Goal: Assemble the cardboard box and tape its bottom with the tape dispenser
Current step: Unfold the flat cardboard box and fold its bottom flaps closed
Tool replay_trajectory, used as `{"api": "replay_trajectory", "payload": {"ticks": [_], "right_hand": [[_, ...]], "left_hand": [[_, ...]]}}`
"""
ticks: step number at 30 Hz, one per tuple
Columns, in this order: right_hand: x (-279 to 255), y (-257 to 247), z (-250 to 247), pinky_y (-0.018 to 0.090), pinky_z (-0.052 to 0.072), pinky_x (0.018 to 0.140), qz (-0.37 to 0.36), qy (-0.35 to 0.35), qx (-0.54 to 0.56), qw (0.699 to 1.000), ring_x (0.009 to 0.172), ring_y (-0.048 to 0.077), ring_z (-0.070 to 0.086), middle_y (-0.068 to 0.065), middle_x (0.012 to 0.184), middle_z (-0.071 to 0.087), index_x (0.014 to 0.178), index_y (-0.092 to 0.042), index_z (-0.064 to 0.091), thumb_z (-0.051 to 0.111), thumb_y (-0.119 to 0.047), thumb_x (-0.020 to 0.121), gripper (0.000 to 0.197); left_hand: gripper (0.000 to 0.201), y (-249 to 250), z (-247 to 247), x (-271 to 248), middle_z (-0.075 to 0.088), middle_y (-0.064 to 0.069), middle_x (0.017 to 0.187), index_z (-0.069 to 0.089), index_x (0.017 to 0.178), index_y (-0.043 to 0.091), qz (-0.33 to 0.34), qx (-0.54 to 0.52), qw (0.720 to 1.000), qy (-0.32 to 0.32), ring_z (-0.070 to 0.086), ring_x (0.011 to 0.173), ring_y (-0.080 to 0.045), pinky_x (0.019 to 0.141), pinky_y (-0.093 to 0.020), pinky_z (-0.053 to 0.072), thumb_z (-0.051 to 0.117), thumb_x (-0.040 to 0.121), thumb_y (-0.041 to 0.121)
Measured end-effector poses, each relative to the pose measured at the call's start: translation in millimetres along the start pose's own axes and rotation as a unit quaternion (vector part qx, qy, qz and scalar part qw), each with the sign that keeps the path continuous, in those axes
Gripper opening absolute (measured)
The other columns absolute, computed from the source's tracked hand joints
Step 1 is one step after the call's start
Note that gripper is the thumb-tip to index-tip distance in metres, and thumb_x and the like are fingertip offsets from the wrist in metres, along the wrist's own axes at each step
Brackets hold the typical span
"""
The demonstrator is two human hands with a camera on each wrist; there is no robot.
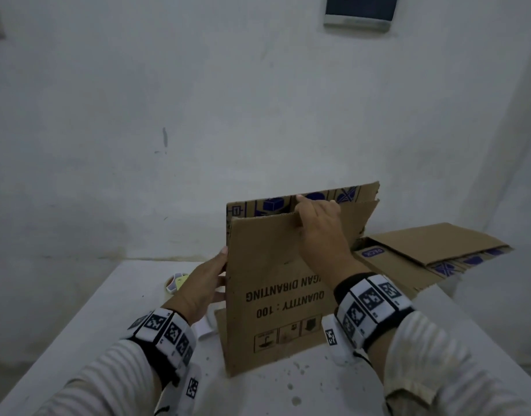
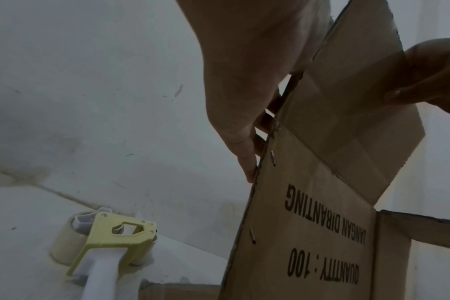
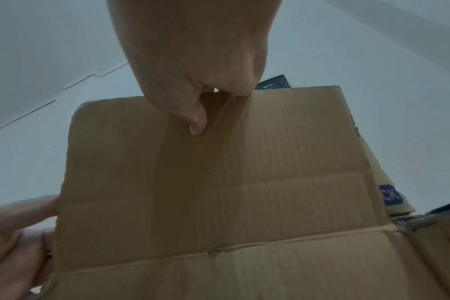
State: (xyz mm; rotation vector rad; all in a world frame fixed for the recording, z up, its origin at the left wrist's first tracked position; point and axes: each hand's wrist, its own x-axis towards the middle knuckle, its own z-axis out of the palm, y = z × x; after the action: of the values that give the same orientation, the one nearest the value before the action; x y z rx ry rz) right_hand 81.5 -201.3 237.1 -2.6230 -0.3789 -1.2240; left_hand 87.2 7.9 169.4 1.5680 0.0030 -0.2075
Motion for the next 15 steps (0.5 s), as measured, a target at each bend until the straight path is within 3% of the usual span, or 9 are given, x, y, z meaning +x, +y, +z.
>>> {"api": "replay_trajectory", "payload": {"ticks": [3, 6, 8, 9, 11, 12, 15], "right_hand": [[-8, 2, 1, 0.058, 0.036, 0.101, -0.005, 0.025, 0.011, 1.0, 0.098, 0.036, 0.061, 0.015, 0.111, 0.069, 0.094, -0.005, 0.063, 0.057, 0.014, 0.069, 0.032], [-15, 7, 2, 0.048, 0.034, 0.101, -0.017, 0.038, -0.006, 0.999, 0.093, 0.035, 0.062, 0.014, 0.101, 0.069, 0.109, 0.001, 0.062, 0.05, 0.006, 0.071, 0.039], [-19, 9, -1, 0.042, 0.028, 0.098, -0.027, 0.04, -0.008, 0.999, 0.092, 0.034, 0.062, 0.013, 0.097, 0.07, 0.11, 0.001, 0.061, 0.041, -0.003, 0.075, 0.041], [-22, 9, -1, 0.041, 0.028, 0.095, -0.03, 0.042, -0.004, 0.999, 0.091, 0.033, 0.061, 0.011, 0.094, 0.07, 0.106, -0.001, 0.061, 0.038, -0.006, 0.074, 0.04], [-27, 10, -1, 0.039, 0.028, 0.091, -0.029, 0.053, 0.004, 0.998, 0.085, 0.032, 0.06, 0.009, 0.086, 0.069, 0.096, -0.004, 0.062, 0.042, 0.0, 0.072, 0.032], [-29, 10, -2, 0.038, 0.028, 0.09, -0.023, 0.059, 0.008, 0.998, 0.082, 0.032, 0.06, 0.009, 0.082, 0.068, 0.092, -0.005, 0.062, 0.047, 0.005, 0.069, 0.029], [-38, 10, -3, 0.039, 0.027, 0.092, -0.017, 0.063, 0.001, 0.998, 0.081, 0.03, 0.059, 0.007, 0.078, 0.065, 0.085, -0.007, 0.061, 0.048, 0.004, 0.069, 0.024]], "left_hand": [[0.051, 3, -2, 3, 0.073, -0.001, 0.1, 0.071, 0.105, 0.021, -0.002, 0.018, 1.0, -0.016, 0.067, 0.092, -0.025, 0.081, -0.039, 0.057, 0.04, 0.092, 0.059], [0.035, 8, 2, 5, 0.07, -0.005, 0.087, 0.07, 0.09, 0.016, -0.006, 0.003, 1.0, 0.003, 0.065, 0.074, -0.023, 0.07, -0.034, 0.055, 0.048, 0.094, 0.044], [0.022, 5, 5, 12, 0.069, -0.01, 0.093, 0.062, 0.107, 0.015, -0.001, 0.007, 0.999, 0.043, 0.066, 0.072, -0.025, 0.065, -0.033, 0.056, 0.053, 0.094, 0.03], [0.03, 3, 6, 14, 0.068, -0.012, 0.1, 0.052, 0.122, 0.018, 0.0, -0.002, 0.998, 0.062, 0.067, 0.077, -0.028, 0.065, -0.035, 0.058, 0.057, 0.093, 0.025], [0.056, -5, 3, 21, 0.058, -0.009, 0.114, 0.036, 0.135, 0.029, 0.024, 0.018, 0.993, 0.113, 0.062, 0.094, -0.029, 0.071, -0.041, 0.06, 0.063, 0.088, 0.017], [0.057, -9, 0, 26, 0.05, -0.005, 0.119, 0.039, 0.133, 0.031, 0.06, 0.06, 0.986, 0.142, 0.058, 0.102, -0.028, 0.078, -0.044, 0.059, 0.065, 0.085, 0.017], [0.03, -19, -6, 37, 0.046, -0.004, 0.132, 0.064, 0.113, 0.024, 0.135, 0.217, 0.952, 0.17, 0.048, 0.125, -0.022, 0.105, -0.042, 0.044, 0.064, 0.084, 0.024]]}}
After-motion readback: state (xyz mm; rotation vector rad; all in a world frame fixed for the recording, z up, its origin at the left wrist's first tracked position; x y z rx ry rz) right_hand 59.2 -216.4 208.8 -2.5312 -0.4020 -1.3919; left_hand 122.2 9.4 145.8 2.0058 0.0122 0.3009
